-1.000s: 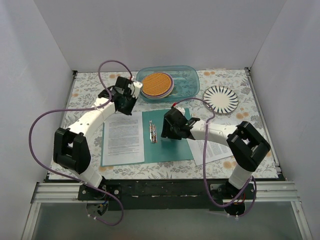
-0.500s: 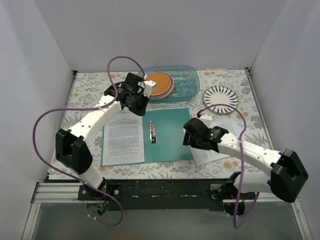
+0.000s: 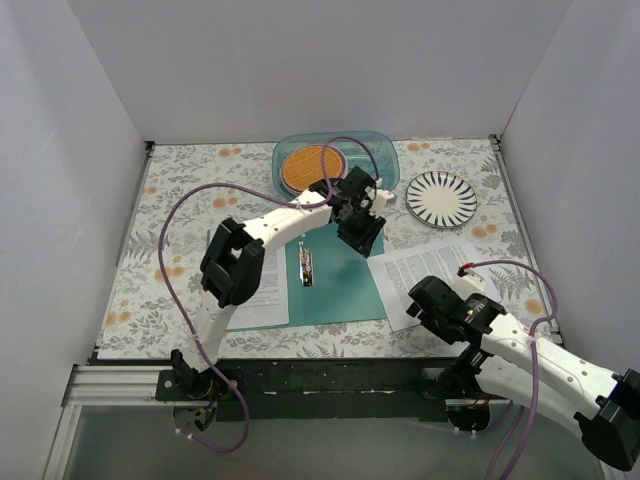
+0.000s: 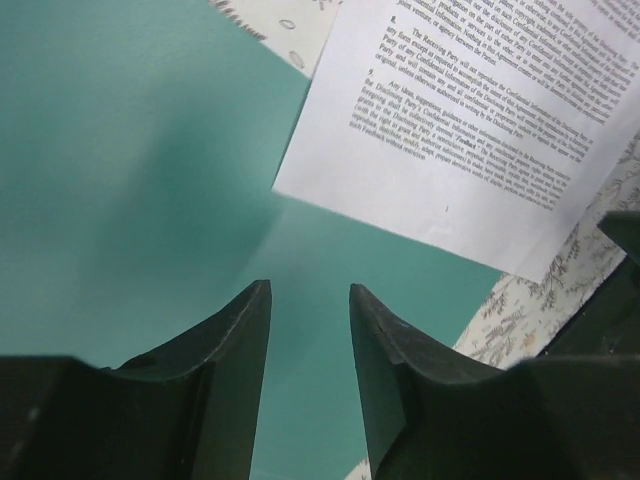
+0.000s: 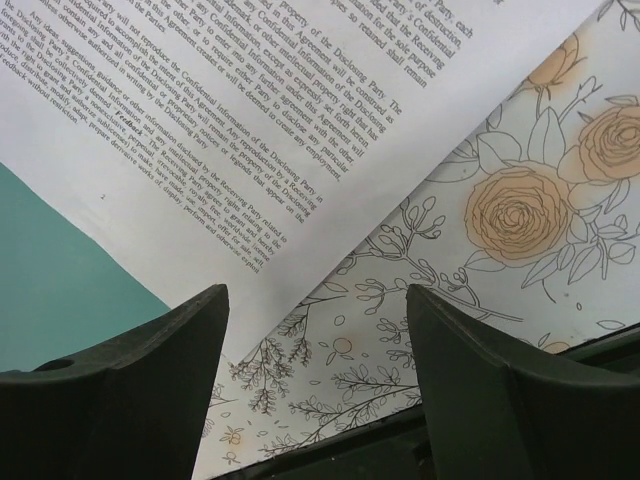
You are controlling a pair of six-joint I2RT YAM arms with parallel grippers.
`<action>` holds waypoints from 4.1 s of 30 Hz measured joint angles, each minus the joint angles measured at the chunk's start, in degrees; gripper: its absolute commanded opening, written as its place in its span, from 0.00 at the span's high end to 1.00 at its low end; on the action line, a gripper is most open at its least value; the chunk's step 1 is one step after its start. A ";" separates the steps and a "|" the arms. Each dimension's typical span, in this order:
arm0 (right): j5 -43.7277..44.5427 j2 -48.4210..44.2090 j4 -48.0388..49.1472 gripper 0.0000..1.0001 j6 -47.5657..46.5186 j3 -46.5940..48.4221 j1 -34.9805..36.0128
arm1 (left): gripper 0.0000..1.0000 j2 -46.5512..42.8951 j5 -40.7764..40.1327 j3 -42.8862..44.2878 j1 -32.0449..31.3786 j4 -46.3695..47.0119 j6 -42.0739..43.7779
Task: Put the files into the folder
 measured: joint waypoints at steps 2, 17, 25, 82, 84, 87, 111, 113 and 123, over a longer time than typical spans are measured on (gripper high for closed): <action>-0.57 -1.03 -0.46 0.20 1.62 -0.66 -0.02 | 0.66 3.76 -0.48 1.73 -1.88 0.92 -0.11; -2.93 1.38 3.74 0.20 5.40 -3.98 -0.02 | 0.72 12.28 -4.39 11.28 -6.75 6.10 -0.94; -1.40 -4.33 11.37 0.22 7.87 -8.00 -0.11 | 0.76 13.35 -7.23 9.33 -6.86 8.74 -0.31; 5.25 -3.80 15.15 0.52 10.71 -10.51 -0.52 | 0.84 10.36 -13.00 -1.49 -7.61 17.90 3.98; 5.14 -4.26 14.84 0.53 10.56 -10.51 -0.52 | 0.85 10.36 -13.03 -1.49 -7.61 17.88 4.00; 5.14 -4.63 14.32 0.59 10.43 -10.51 -0.52 | 0.85 10.36 -13.03 -1.49 -7.61 17.88 4.00; 5.99 -4.39 12.00 0.99 6.78 -6.67 -0.52 | 0.78 10.21 -14.05 1.05 -7.54 10.12 3.98; 6.01 -4.59 12.02 0.99 5.64 -5.62 -0.52 | 0.76 10.21 -14.10 2.91 -7.23 5.51 4.15; 4.33 -4.09 15.08 0.99 -0.35 -4.07 -0.52 | 0.76 -7.45 -11.89 -2.03 7.34 -8.33 6.69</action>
